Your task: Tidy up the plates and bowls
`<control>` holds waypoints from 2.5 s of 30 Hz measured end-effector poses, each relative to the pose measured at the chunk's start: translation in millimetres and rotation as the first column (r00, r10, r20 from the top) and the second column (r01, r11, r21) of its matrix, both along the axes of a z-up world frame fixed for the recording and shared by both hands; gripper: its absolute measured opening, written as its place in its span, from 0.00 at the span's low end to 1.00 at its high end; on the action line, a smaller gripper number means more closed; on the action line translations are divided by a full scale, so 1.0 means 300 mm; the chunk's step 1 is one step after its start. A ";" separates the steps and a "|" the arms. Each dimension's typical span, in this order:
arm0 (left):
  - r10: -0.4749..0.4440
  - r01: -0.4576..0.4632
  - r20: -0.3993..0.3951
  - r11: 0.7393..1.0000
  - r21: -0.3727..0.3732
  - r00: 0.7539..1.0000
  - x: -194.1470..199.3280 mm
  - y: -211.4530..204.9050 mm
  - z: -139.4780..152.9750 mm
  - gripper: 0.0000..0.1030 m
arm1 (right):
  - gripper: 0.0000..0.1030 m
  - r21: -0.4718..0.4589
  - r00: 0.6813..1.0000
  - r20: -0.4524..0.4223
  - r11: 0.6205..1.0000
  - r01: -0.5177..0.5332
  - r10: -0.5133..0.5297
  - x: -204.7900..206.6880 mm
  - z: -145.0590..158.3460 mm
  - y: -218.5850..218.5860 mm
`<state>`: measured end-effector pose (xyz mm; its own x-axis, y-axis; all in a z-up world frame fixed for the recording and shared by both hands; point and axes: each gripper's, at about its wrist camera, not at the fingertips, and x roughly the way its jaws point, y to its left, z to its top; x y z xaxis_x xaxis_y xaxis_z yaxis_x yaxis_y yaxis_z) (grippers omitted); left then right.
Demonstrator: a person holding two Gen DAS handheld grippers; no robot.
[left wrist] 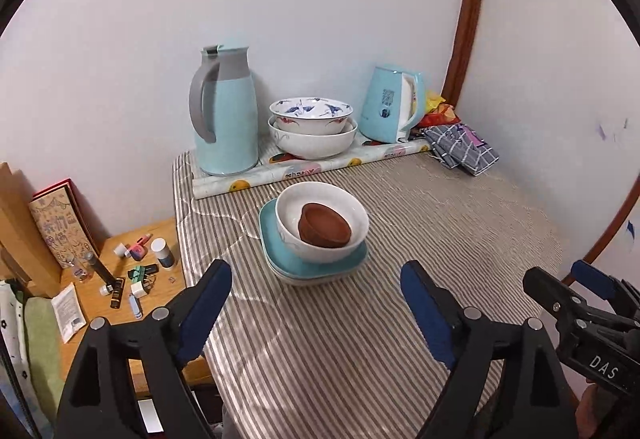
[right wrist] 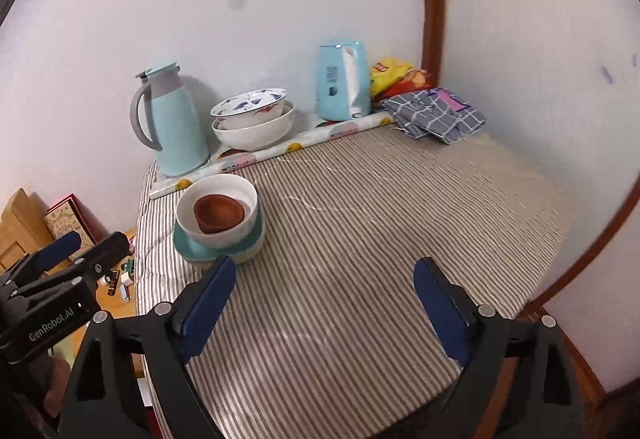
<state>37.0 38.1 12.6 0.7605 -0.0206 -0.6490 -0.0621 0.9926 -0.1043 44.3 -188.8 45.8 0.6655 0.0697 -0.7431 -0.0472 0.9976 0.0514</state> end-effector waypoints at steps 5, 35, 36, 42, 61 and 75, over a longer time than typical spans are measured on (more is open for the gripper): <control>-0.043 0.043 0.031 0.999 -0.016 0.999 -0.091 -0.023 0.008 0.93 | 0.96 -0.017 0.999 0.031 0.999 0.033 -0.033 -0.107 0.022 -0.040; -0.048 0.046 0.088 0.999 0.023 0.995 -0.292 -0.090 0.070 0.99 | 0.96 -0.016 0.993 0.072 0.995 0.096 -0.095 -0.320 0.071 -0.097; -0.047 0.045 0.090 0.999 0.024 0.995 -0.293 -0.091 0.071 0.99 | 0.96 -0.015 0.993 0.073 0.995 0.097 -0.096 -0.318 0.074 -0.096; -0.048 0.046 0.089 0.999 0.020 0.995 -0.299 -0.091 0.072 0.99 | 0.96 -0.016 0.993 0.074 0.995 0.097 -0.096 -0.326 0.076 -0.098; -0.050 0.050 0.091 0.999 0.002 0.995 -0.298 -0.087 0.077 0.99 | 0.96 -0.012 0.991 0.081 0.994 0.104 -0.103 -0.339 0.083 -0.100; -0.050 0.048 0.087 0.999 0.025 0.995 -0.305 -0.098 0.080 0.99 | 0.96 -0.013 0.992 0.080 0.994 0.104 -0.103 -0.339 0.085 -0.095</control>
<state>-54.4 8.7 36.8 0.8130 -0.0451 -0.5806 -0.0052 0.9964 -0.0846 -57.5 -217.4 71.3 0.7250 -0.0148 -0.6886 0.0532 0.9980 0.0346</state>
